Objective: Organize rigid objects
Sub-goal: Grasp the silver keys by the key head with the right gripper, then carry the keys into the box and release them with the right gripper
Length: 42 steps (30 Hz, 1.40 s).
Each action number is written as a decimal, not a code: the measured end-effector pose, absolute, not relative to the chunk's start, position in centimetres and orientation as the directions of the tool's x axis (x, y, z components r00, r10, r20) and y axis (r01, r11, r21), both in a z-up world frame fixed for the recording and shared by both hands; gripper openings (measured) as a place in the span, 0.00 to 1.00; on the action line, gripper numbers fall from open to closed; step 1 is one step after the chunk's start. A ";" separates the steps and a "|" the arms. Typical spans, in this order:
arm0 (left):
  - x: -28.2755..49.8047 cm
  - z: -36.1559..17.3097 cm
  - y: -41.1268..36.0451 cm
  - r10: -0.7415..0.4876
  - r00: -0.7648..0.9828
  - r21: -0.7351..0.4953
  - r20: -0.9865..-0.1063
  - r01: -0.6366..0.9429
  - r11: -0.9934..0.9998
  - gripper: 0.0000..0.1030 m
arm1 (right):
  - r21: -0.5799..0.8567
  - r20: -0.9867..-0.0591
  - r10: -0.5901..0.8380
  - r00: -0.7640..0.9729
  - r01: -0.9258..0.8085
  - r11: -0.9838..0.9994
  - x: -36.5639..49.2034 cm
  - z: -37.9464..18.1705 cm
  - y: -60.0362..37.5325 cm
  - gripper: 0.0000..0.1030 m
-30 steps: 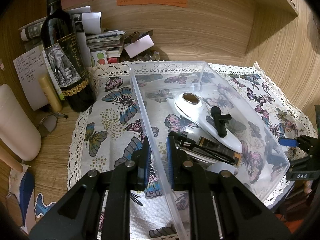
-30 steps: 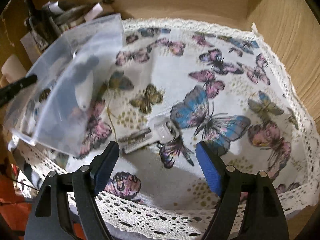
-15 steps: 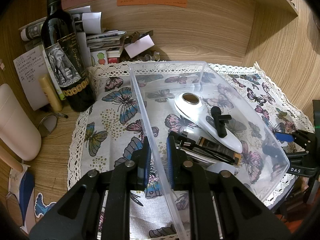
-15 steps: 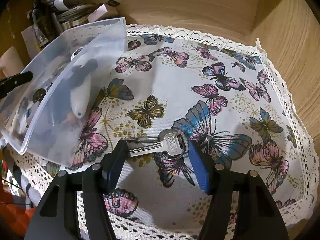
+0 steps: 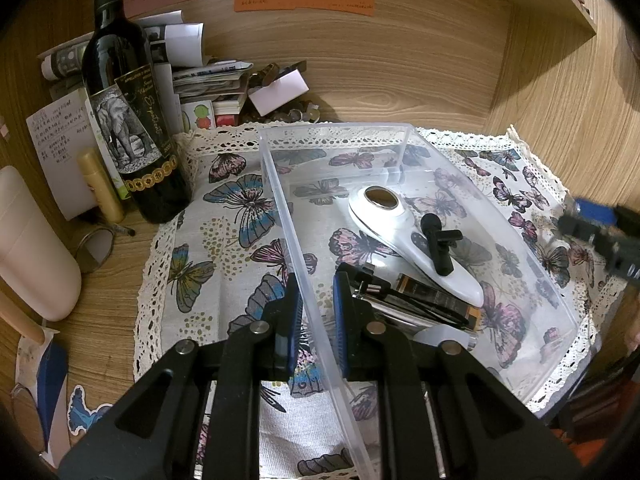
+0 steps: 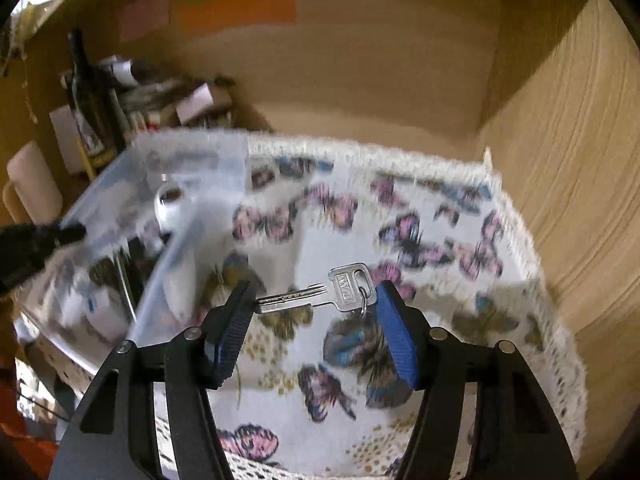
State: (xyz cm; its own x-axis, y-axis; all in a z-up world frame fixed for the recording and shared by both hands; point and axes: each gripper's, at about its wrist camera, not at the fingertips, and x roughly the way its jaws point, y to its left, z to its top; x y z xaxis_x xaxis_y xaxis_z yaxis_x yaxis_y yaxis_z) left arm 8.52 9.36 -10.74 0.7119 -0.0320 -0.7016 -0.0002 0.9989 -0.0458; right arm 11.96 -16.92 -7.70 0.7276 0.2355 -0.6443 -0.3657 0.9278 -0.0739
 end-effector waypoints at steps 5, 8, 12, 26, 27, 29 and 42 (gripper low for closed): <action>8.5 -10.7 9.3 -0.031 0.712 -0.044 -0.702 0.000 0.999 0.13 | -0.086 -0.582 0.270 0.767 -0.388 0.918 11.6 -5.1 -15.9 0.57; 8.5 -10.7 9.4 -0.031 0.712 -0.045 -0.702 -0.001 0.999 0.13 | -0.091 -0.556 0.300 0.775 -0.416 0.905 11.4 -4.1 -14.8 0.57; 8.5 -10.7 9.4 -0.031 0.712 -0.045 -0.702 -0.001 0.999 0.13 | -0.097 -0.531 0.357 0.769 -0.474 0.875 11.0 -3.1 -12.5 0.57; 8.5 -10.8 9.2 -0.035 0.711 -0.046 -0.702 0.003 0.999 0.13 | -0.135 -0.549 0.486 0.680 -0.646 0.751 10.6 -3.7 -4.7 0.57; 8.6 -10.8 9.2 -0.036 0.711 -0.047 -0.703 0.004 0.999 0.13 | -0.138 -0.557 0.486 0.673 -0.652 0.745 10.7 -4.0 -4.4 0.57; 8.6 -10.9 9.2 -0.039 0.711 -0.051 -0.702 0.005 0.999 0.13 | -0.145 -0.573 0.485 0.661 -0.664 0.734 10.9 -4.5 -3.8 0.57; 8.6 -10.9 9.5 -0.048 0.711 -0.062 -0.701 0.006 0.998 0.13 | -0.128 -0.693 0.424 0.583 -0.678 0.723 14.0 -7.9 -2.0 0.58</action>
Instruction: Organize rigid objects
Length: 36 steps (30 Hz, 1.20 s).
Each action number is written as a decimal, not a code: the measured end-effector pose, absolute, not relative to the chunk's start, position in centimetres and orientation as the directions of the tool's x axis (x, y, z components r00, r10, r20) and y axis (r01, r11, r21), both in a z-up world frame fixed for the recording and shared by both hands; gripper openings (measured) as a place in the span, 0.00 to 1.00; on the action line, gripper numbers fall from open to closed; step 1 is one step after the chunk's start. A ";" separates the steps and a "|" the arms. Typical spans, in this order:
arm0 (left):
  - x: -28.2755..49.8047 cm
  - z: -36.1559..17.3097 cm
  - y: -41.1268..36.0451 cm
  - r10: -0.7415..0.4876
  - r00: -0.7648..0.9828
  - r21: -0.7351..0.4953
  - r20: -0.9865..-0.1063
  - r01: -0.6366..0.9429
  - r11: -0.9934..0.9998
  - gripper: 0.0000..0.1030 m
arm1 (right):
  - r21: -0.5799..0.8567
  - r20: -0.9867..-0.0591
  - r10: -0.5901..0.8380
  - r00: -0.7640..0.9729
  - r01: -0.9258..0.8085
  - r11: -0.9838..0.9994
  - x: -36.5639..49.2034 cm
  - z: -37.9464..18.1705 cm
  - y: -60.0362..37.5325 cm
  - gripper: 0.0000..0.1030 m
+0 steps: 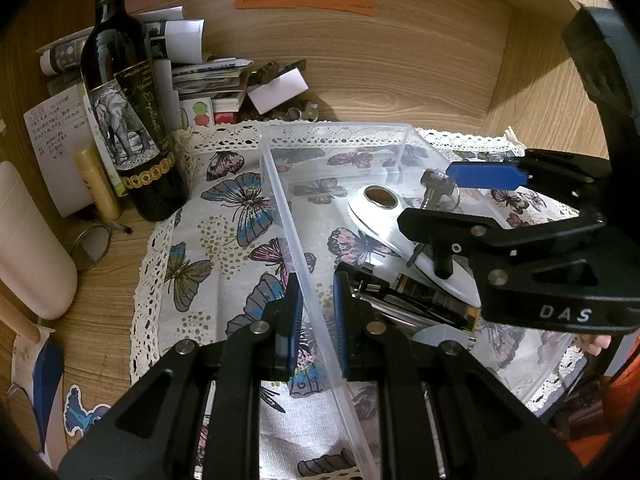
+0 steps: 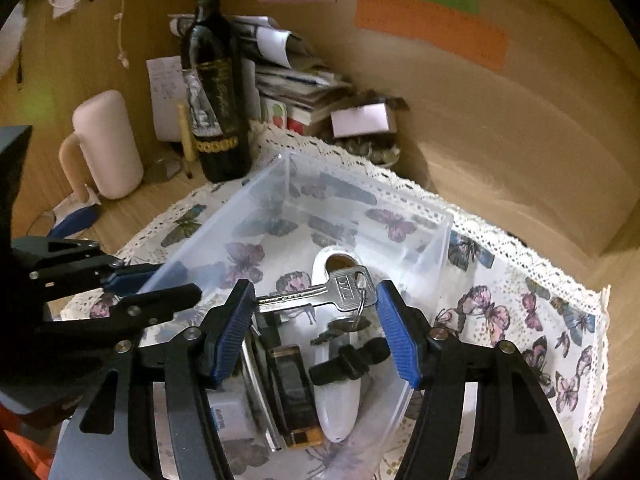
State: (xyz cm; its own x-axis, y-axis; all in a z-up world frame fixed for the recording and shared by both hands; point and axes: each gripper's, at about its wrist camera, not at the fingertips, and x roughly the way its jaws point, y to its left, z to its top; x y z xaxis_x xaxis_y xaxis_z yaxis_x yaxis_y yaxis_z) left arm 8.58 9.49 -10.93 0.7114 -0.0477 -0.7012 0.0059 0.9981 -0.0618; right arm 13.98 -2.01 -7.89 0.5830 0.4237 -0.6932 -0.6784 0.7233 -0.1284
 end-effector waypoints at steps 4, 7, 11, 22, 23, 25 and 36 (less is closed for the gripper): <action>8.6 -10.9 9.5 -0.046 0.710 -0.060 -0.702 0.005 0.998 0.13 | -0.116 -0.691 0.426 0.584 -0.671 0.732 14.1 -7.7 -2.6 0.58; 8.5 -10.8 9.6 -0.037 0.712 -0.054 -0.702 -0.001 0.999 0.13 | -0.110 -0.677 0.435 0.594 -0.666 0.738 13.9 -7.1 -3.3 0.58; 8.2 -10.3 9.6 -0.016 0.718 -0.042 -0.696 -0.018 0.999 0.13 | -0.103 -0.639 0.450 0.624 -0.649 0.754 13.2 -5.8 -4.7 0.64; 5.2 -6.3 8.3 0.075 0.809 -0.012 -0.583 -0.101 0.995 0.59 | -0.050 -0.520 0.496 0.695 -0.605 0.795 9.6 -2.5 -9.3 0.87; 4.5 -5.7 8.0 0.091 0.828 -0.008 -0.554 -0.115 0.993 0.63 | -0.048 -0.510 0.498 0.701 -0.601 0.797 9.3 -2.3 -9.7 0.88; 3.5 -4.8 7.6 0.107 0.850 -0.006 -0.516 -0.128 0.992 0.77 | -0.046 -0.478 0.501 0.721 -0.590 0.806 8.2 -1.8 -10.5 0.97; -2.0 -0.7 3.7 0.113 0.941 0.006 -0.320 -0.118 0.993 1.00 | -0.067 -0.322 0.481 0.816 -0.526 0.848 2.8 -0.2 -14.2 1.00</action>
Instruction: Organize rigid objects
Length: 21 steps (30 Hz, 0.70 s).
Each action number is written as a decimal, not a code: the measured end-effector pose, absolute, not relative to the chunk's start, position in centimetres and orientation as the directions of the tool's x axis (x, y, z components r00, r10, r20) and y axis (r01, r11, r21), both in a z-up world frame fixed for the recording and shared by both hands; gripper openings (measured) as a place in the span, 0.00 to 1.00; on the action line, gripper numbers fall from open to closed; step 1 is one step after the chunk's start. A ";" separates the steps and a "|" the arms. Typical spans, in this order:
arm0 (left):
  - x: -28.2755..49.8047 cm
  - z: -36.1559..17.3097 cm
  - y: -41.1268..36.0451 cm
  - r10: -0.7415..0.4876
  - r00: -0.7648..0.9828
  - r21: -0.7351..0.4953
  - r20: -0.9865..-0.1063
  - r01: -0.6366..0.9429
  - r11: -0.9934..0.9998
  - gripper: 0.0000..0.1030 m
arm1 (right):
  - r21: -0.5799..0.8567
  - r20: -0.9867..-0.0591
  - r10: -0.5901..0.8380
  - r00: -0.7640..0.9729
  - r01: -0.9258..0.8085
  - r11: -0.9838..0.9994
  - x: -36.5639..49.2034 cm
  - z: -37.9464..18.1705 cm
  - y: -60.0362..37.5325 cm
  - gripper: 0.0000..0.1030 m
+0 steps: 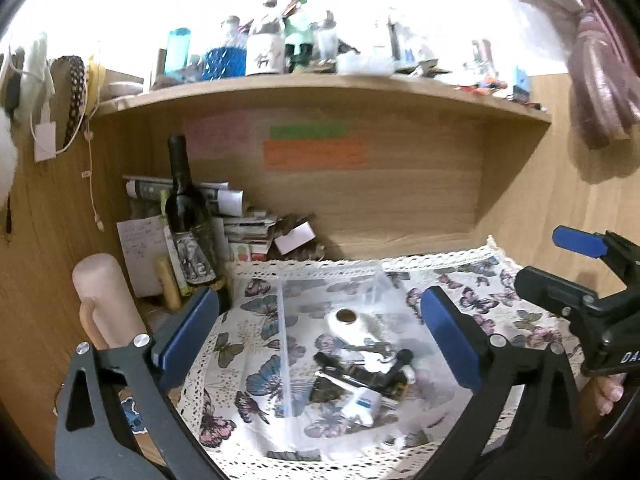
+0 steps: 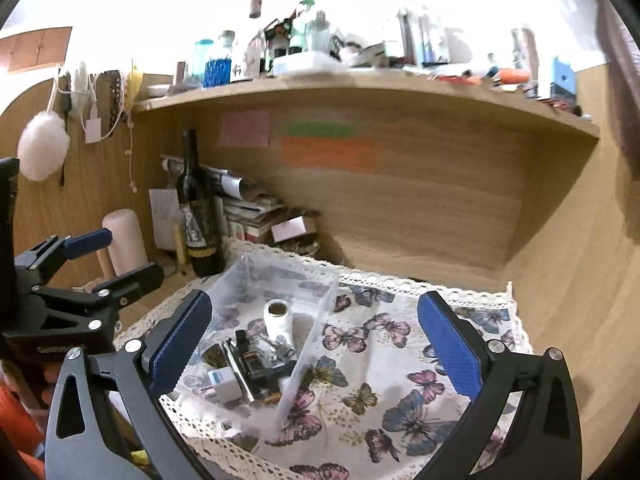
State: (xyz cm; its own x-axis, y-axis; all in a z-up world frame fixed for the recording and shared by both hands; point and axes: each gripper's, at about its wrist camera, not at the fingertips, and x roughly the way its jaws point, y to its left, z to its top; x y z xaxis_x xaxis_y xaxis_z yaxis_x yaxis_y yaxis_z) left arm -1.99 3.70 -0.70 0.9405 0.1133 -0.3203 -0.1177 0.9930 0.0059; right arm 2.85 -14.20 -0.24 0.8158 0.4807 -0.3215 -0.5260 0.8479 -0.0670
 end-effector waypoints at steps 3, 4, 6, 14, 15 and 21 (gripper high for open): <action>-2.6 -0.4 3.0 0.098 0.945 -0.003 -0.311 -0.104 0.995 1.00 | -0.064 -0.300 0.477 0.826 -0.516 0.854 2.0 -0.1 -15.0 1.00; -2.9 -0.3 2.8 0.093 0.947 -0.006 -0.308 -0.100 0.995 1.00 | -0.063 -0.283 0.475 0.833 -0.510 0.858 1.7 -0.1 -15.2 1.00; -3.3 -0.2 2.4 0.088 0.950 -0.010 -0.299 -0.095 0.995 1.00 | -0.059 -0.263 0.471 0.842 -0.502 0.863 1.1 0.0 -15.7 1.00; -4.2 0.0 2.0 0.076 0.957 -0.018 -0.280 -0.085 0.996 1.00 | -0.026 -0.262 0.471 0.843 -0.494 0.869 0.3 -0.1 -16.7 1.00; -4.2 0.0 2.0 0.074 0.957 -0.018 -0.281 -0.083 0.996 1.00 | -0.022 -0.263 0.472 0.841 -0.495 0.869 0.3 -0.2 -16.7 1.00; -4.0 -0.1 2.0 0.067 0.957 -0.016 -0.284 -0.075 0.997 1.00 | -0.012 -0.265 0.470 0.842 -0.491 0.871 0.5 -0.4 -16.8 1.00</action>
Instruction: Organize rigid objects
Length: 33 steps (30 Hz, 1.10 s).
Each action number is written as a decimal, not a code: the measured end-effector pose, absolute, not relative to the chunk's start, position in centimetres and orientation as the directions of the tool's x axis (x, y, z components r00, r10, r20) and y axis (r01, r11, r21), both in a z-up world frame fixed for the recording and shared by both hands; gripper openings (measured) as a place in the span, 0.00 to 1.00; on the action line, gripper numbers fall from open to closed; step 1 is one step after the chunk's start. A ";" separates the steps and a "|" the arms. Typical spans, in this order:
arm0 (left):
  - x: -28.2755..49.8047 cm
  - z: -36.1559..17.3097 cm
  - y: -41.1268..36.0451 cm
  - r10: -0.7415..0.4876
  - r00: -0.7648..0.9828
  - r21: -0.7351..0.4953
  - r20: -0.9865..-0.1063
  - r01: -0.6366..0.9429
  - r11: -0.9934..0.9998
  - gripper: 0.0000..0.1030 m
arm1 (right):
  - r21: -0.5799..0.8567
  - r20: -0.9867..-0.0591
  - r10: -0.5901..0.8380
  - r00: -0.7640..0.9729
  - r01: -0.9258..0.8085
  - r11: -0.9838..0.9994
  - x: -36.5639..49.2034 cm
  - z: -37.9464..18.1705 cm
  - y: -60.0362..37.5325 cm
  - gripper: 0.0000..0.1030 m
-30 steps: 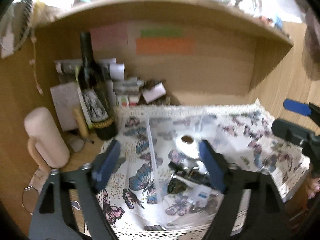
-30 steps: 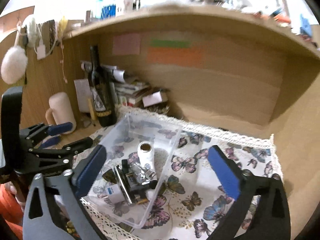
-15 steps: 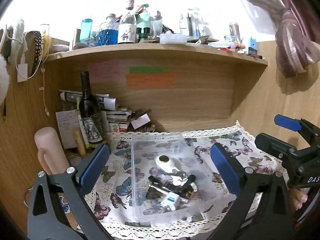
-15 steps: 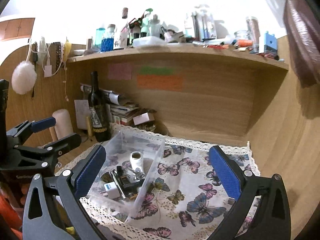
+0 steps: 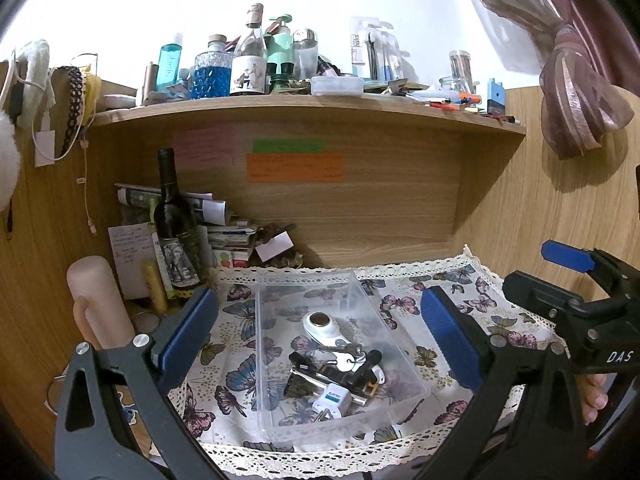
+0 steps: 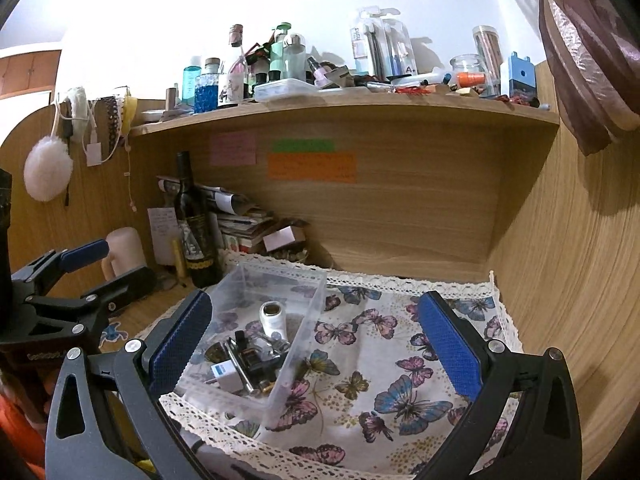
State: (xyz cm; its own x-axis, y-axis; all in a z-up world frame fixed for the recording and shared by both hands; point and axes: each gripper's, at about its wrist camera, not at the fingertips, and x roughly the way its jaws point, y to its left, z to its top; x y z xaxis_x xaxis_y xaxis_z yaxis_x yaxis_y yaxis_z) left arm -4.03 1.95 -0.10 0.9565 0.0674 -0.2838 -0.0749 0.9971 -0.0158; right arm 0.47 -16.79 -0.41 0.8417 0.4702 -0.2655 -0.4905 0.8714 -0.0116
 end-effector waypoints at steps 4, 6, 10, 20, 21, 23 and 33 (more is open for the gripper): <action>-3.9 -0.2 2.1 0.064 0.956 -0.024 -0.288 -0.074 0.997 1.00 | -0.004 -0.276 0.468 0.839 -0.488 0.873 0.8 -0.5 -16.7 1.00; -3.7 -0.2 2.2 0.064 0.955 -0.025 -0.291 -0.074 0.997 1.00 | -0.001 -0.283 0.470 0.836 -0.491 0.871 1.0 -0.6 -16.7 1.00; -3.4 -0.2 2.2 0.057 0.952 -0.023 -0.300 -0.067 0.997 1.00 | 0.001 -0.283 0.468 0.837 -0.488 0.873 1.1 -0.6 -16.8 1.00; -3.0 -0.2 2.1 0.048 0.954 -0.021 -0.296 -0.057 0.998 1.00 | 0.008 -0.287 0.467 0.836 -0.485 0.874 1.5 -0.6 -16.9 1.00; -3.0 -0.2 2.2 0.046 0.954 -0.022 -0.297 -0.055 0.998 1.00 | 0.007 -0.287 0.467 0.836 -0.485 0.874 1.5 -0.6 -16.9 1.00; -2.9 -0.3 2.1 0.044 0.953 -0.022 -0.299 -0.052 0.998 1.00 | 0.007 -0.287 0.465 0.837 -0.484 0.875 1.5 -0.6 -17.0 1.00; -2.7 -0.3 1.9 0.037 0.953 -0.011 -0.301 -0.042 0.999 1.00 | 0.017 -0.291 0.465 0.836 -0.482 0.876 1.8 -0.7 -17.1 1.00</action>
State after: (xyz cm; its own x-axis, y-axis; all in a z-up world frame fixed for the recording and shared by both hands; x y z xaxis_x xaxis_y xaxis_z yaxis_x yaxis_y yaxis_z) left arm -2.69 1.88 -0.32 0.9530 0.0367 -0.3008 -0.0419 0.9991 -0.0110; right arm 1.76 -17.14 -0.71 0.8359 0.4652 -0.2913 -0.4816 0.8762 0.0172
